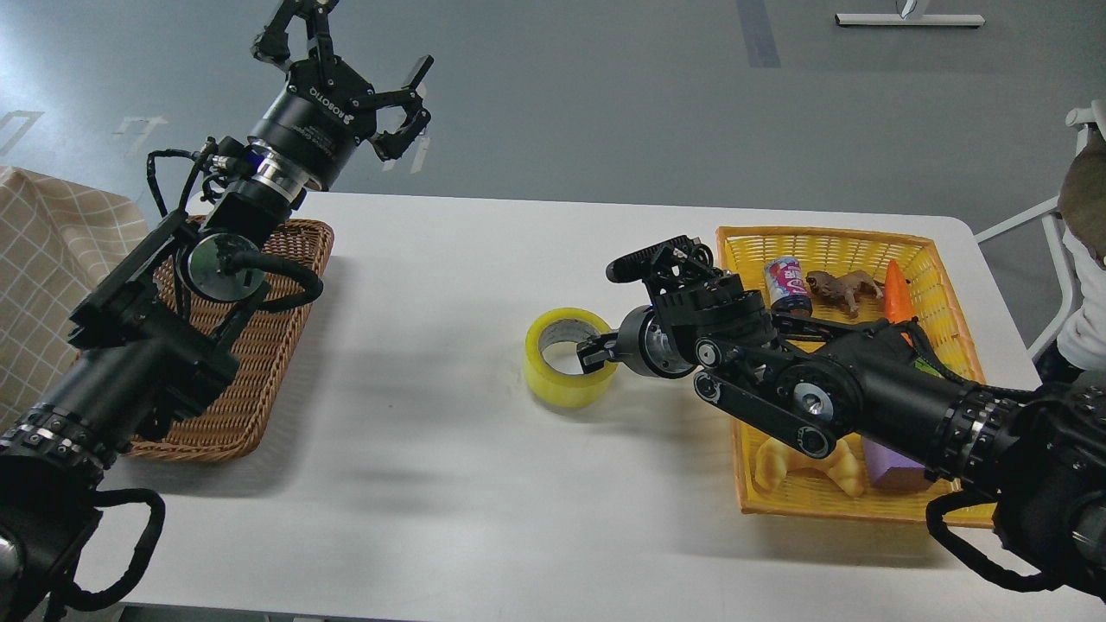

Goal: Place and transfer tape with both arms
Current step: 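Lower the tape roll onto the table and open the right gripper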

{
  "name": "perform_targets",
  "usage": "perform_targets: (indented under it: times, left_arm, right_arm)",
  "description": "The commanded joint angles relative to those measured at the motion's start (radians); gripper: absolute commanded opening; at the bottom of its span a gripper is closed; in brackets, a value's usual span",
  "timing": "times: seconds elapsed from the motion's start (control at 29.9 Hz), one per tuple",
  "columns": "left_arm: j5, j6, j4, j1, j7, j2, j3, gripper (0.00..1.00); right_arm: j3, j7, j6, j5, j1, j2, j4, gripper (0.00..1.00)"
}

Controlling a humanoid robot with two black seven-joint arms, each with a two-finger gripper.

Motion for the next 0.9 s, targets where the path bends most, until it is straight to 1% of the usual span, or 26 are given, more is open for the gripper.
perform_targets:
  times: [0.0,0.03,0.07,0.13,0.17,0.2,0.27,0.3,0.33,0.37,0.4,0.57,0.67,0.87]
  left_arm:
    - [0.000,0.000,0.000,0.000,0.000,0.000,0.000,0.98]
    - [0.000,0.000,0.000,0.000,0.000,0.000,0.000,0.98]
    - [0.000,0.000,0.000,0.000,0.000,0.001,0.000,0.98]
    - [0.000,0.000,0.000,0.000,0.000,0.003,0.000,0.98]
    - [0.000,0.000,0.000,0.000,0.000,0.003,0.000,0.98]
    - [0.000,0.000,0.000,0.002,0.000,0.004,0.000,0.98]
    - [0.000,0.000,0.000,0.000,0.000,0.004,0.000,0.98]
    - [0.000,0.000,0.000,0.002,0.000,0.004,0.000,0.98]
    - [0.000,0.000,0.000,0.000,0.000,0.004,0.000,0.98]
    - [0.000,0.000,0.000,0.000,0.000,0.004,0.000,0.98]
    - [0.000,0.000,0.000,0.000,0.000,0.004,0.000,0.98]
    - [0.000,0.000,0.000,0.002,0.000,0.004,-0.001,0.98]
    - [0.001,0.000,0.000,0.000,0.000,0.004,-0.001,0.98]
    - [0.002,0.000,0.000,0.000,0.000,0.006,0.000,0.98]
  right_arm:
    - [0.000,-0.002,0.000,0.001,-0.002,0.000,-0.001,0.14]
    - [0.000,0.000,0.000,0.001,-0.002,0.000,-0.001,0.21]
    - [0.000,0.000,0.000,0.001,-0.002,0.000,-0.001,0.23]
    - [0.002,0.000,0.000,0.001,-0.003,0.000,-0.001,0.34]
    - [0.000,0.000,0.000,0.001,-0.005,0.000,-0.001,0.37]
    - [0.002,0.000,0.000,0.001,-0.005,0.000,-0.001,0.42]
    - [0.002,-0.002,0.000,0.001,-0.008,0.000,-0.001,0.47]
    - [0.003,-0.002,0.000,0.001,-0.011,0.000,-0.003,0.55]
    - [0.009,-0.002,0.000,0.003,-0.011,0.000,-0.003,0.73]
    - [0.011,-0.002,0.000,0.004,-0.011,0.000,-0.003,0.87]
    - [0.014,-0.003,0.000,0.012,-0.011,0.000,-0.003,0.99]
    - [0.018,-0.006,0.000,0.016,0.004,0.000,0.006,1.00]
    - [0.052,-0.006,0.000,0.016,0.018,0.000,0.021,1.00]
    - [0.086,-0.005,0.000,0.016,0.064,0.000,0.118,1.00]
